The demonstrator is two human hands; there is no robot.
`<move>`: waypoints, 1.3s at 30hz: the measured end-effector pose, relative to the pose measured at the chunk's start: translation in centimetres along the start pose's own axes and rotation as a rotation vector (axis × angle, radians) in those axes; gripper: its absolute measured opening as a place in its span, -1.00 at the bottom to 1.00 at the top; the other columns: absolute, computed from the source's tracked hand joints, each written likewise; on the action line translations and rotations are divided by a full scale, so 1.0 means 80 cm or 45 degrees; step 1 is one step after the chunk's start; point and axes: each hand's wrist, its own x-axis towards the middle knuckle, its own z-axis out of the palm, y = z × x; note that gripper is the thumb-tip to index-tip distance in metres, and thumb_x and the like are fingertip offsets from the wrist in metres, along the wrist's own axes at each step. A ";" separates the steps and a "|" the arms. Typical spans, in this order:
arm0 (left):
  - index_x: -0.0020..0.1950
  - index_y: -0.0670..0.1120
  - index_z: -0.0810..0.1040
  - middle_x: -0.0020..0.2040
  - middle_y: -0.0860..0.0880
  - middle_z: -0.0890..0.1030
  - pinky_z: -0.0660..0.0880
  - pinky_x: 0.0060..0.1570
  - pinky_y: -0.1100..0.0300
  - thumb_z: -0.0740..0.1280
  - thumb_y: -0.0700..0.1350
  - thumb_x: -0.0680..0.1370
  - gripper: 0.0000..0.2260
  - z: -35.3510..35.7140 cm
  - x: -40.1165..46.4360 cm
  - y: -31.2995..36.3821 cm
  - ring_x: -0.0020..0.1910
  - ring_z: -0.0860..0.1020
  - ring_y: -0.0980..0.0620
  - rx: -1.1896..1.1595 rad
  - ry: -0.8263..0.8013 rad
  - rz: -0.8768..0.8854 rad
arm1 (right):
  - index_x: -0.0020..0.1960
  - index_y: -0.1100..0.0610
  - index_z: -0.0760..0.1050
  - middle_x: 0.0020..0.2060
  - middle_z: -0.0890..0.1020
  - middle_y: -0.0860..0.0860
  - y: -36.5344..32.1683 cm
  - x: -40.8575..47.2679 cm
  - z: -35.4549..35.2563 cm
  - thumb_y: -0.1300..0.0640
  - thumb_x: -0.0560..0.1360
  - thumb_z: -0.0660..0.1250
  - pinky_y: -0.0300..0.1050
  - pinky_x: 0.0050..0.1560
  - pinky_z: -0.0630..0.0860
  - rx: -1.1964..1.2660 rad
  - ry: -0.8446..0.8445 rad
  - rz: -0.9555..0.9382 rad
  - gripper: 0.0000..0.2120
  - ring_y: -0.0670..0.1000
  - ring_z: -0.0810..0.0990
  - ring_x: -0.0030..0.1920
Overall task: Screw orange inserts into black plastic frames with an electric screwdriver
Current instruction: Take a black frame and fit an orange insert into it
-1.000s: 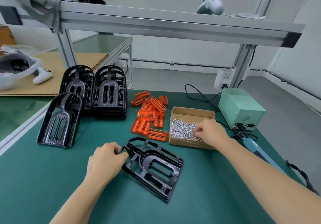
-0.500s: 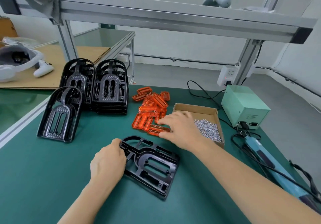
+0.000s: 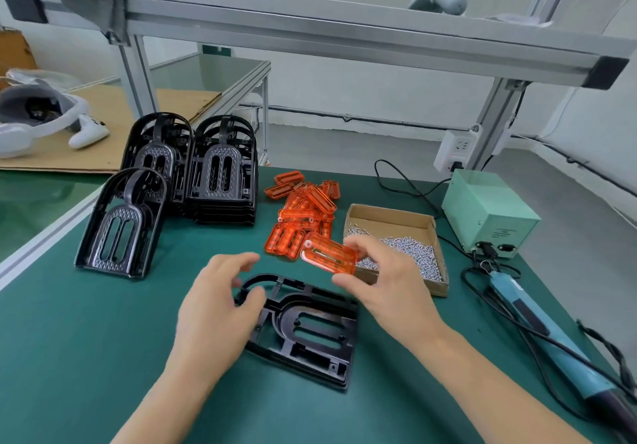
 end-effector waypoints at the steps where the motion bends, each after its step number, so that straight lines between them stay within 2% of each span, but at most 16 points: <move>1: 0.15 0.13 0.54 0.00 0.17 0.56 0.38 -0.13 0.41 0.39 -0.24 0.47 -0.65 0.001 0.001 0.009 -0.15 0.48 0.19 -0.239 -0.083 -0.012 | 0.23 0.04 0.56 0.06 0.62 -0.13 -0.007 -0.010 -0.004 0.07 0.39 0.53 -0.33 0.21 0.34 0.034 0.012 0.005 -0.56 -0.16 0.51 0.09; 3: 0.19 0.11 0.54 -0.01 0.12 0.61 0.48 -0.10 0.30 0.41 -0.31 0.45 -0.58 0.005 0.000 0.028 -0.21 0.53 0.10 -0.672 -0.287 -0.065 | 0.24 0.02 0.58 0.06 0.61 -0.20 -0.018 -0.025 -0.012 0.07 0.36 0.55 -0.38 0.20 0.34 0.099 0.037 0.010 -0.54 -0.20 0.51 0.12; 5: 0.24 0.05 0.53 0.00 0.06 0.63 0.53 -0.11 0.22 0.41 -0.35 0.43 -0.54 0.009 -0.005 0.040 -0.22 0.56 0.06 -0.920 -0.410 -0.099 | 0.22 0.02 0.59 0.06 0.59 -0.26 -0.025 -0.036 -0.019 0.07 0.35 0.57 -0.38 0.19 0.36 0.147 0.061 0.002 -0.54 -0.21 0.53 0.13; 7: 0.24 0.03 0.55 0.01 0.01 0.66 0.55 -0.11 0.20 0.42 -0.30 0.40 -0.55 0.012 -0.012 0.047 -0.20 0.59 0.05 -1.019 -0.451 -0.127 | 0.21 0.01 0.60 0.06 0.60 -0.28 -0.030 -0.045 -0.025 0.08 0.34 0.58 -0.40 0.17 0.37 0.173 0.068 -0.006 -0.55 -0.21 0.54 0.13; 11: 0.18 -0.04 0.58 -0.10 -0.03 0.67 0.53 -0.23 0.31 0.42 -0.24 0.31 -0.57 0.014 -0.019 0.049 -0.31 0.55 0.08 -1.187 -0.425 -0.189 | 0.19 -0.01 0.61 0.04 0.62 -0.26 -0.033 -0.055 -0.031 0.06 0.32 0.58 -0.42 0.13 0.39 0.213 0.063 -0.007 -0.55 -0.18 0.55 0.12; 14: 0.18 -0.05 0.57 -0.09 -0.06 0.68 0.53 -0.25 0.32 0.43 -0.26 0.33 -0.58 0.015 -0.023 0.047 -0.32 0.56 0.08 -1.199 -0.464 -0.199 | 0.20 -0.02 0.61 0.04 0.63 -0.24 -0.033 -0.058 -0.033 -0.08 0.32 0.55 -0.42 0.13 0.39 0.227 0.059 -0.004 -0.53 -0.17 0.55 0.12; 16: 0.16 -0.02 0.58 -0.09 -0.03 0.69 0.51 -0.19 0.33 0.44 -0.32 0.38 -0.61 0.015 -0.023 0.044 -0.26 0.58 0.12 -1.067 -0.479 -0.176 | 0.21 -0.02 0.60 0.06 0.62 -0.24 -0.030 -0.058 -0.032 -0.13 0.33 0.49 -0.42 0.15 0.37 0.206 0.026 0.004 -0.52 -0.16 0.54 0.15; 18: 0.15 0.06 0.58 -0.05 0.10 0.67 0.45 -0.02 0.33 0.45 -0.29 0.43 -0.63 0.014 -0.016 0.033 -0.09 0.58 0.21 -0.663 -0.427 -0.045 | 0.22 -0.02 0.60 0.08 0.59 -0.29 -0.021 -0.059 -0.028 -0.13 0.35 0.43 -0.46 0.17 0.34 0.170 -0.007 0.021 -0.54 -0.20 0.51 0.17; 20: 0.23 0.11 0.52 0.13 0.23 0.57 0.32 0.25 0.21 0.48 -0.12 0.42 -0.60 0.007 -0.003 0.015 0.19 0.46 0.24 -0.103 -0.323 0.157 | 0.21 0.00 0.60 0.05 0.55 -0.35 -0.009 -0.062 -0.022 -0.13 0.36 0.40 -0.53 0.11 0.31 0.138 -0.030 0.069 -0.54 -0.26 0.48 0.14; 22: 0.37 0.16 0.39 0.33 0.25 0.37 0.08 0.44 0.06 0.43 0.13 0.34 -0.40 -0.001 0.007 -0.001 0.42 0.21 0.19 0.183 -0.424 0.224 | 0.20 0.01 0.61 0.00 0.53 -0.40 0.004 -0.067 -0.015 -0.10 0.39 0.41 -0.54 0.06 0.31 0.136 -0.054 0.132 -0.58 -0.29 0.48 0.12; 24: 0.45 0.19 0.22 0.44 0.29 0.15 -0.10 0.49 0.05 0.32 0.33 0.21 -0.18 -0.003 0.008 -0.014 0.50 -0.02 0.22 0.260 -0.648 0.165 | 0.19 -0.01 0.62 -0.05 0.53 -0.47 0.014 -0.074 -0.006 -0.06 0.41 0.44 -0.53 0.09 0.29 0.127 -0.081 0.172 -0.63 -0.29 0.48 0.11; 26: 0.49 0.18 0.14 0.48 0.30 0.02 -0.10 0.49 0.07 0.25 0.44 0.12 -0.03 -0.001 0.002 -0.025 0.49 -0.10 0.25 0.263 -0.761 0.136 | 0.20 0.00 0.61 -0.06 0.52 -0.51 0.018 -0.079 0.003 -0.03 0.43 0.46 -0.52 0.11 0.27 0.097 -0.115 0.170 -0.65 -0.28 0.48 0.11; 30: 0.51 0.07 0.17 0.48 0.31 0.02 0.06 0.47 0.12 0.26 0.48 0.08 0.06 0.007 -0.010 -0.029 0.44 -0.07 0.26 0.139 -0.658 0.065 | 0.23 0.03 0.60 0.01 0.50 -0.45 0.016 -0.081 0.015 -0.03 0.47 0.43 -0.48 0.14 0.26 0.045 -0.158 0.114 -0.64 -0.27 0.43 0.11; 34: 0.51 0.10 0.16 0.48 0.31 0.01 0.05 0.40 0.14 0.14 0.56 0.06 0.08 0.022 -0.025 -0.023 0.42 -0.04 0.15 0.321 -0.547 0.087 | 0.25 0.02 0.58 0.10 0.53 -0.33 0.013 -0.078 0.019 -0.10 0.49 0.37 -0.33 0.19 0.30 -0.024 -0.202 0.042 -0.62 -0.22 0.42 0.10; 36: 0.51 0.12 0.15 0.48 0.31 0.00 0.04 0.38 0.15 0.08 0.58 0.07 0.07 0.026 -0.029 -0.023 0.41 -0.03 0.12 0.409 -0.518 0.096 | 0.26 0.00 0.57 0.10 0.51 -0.36 0.014 -0.074 0.018 -0.09 0.50 0.37 -0.28 0.20 0.29 -0.070 -0.225 0.029 -0.64 -0.19 0.40 0.10; 39: 0.51 0.14 0.15 0.48 0.31 0.00 0.00 0.38 0.13 0.05 0.60 0.07 0.06 0.026 -0.030 -0.025 0.42 -0.02 0.12 0.473 -0.497 0.100 | 0.26 -0.05 0.55 0.06 0.44 -0.44 0.015 -0.070 0.013 -0.08 0.51 0.38 -0.32 0.18 0.24 -0.125 -0.259 0.036 -0.66 -0.19 0.38 0.11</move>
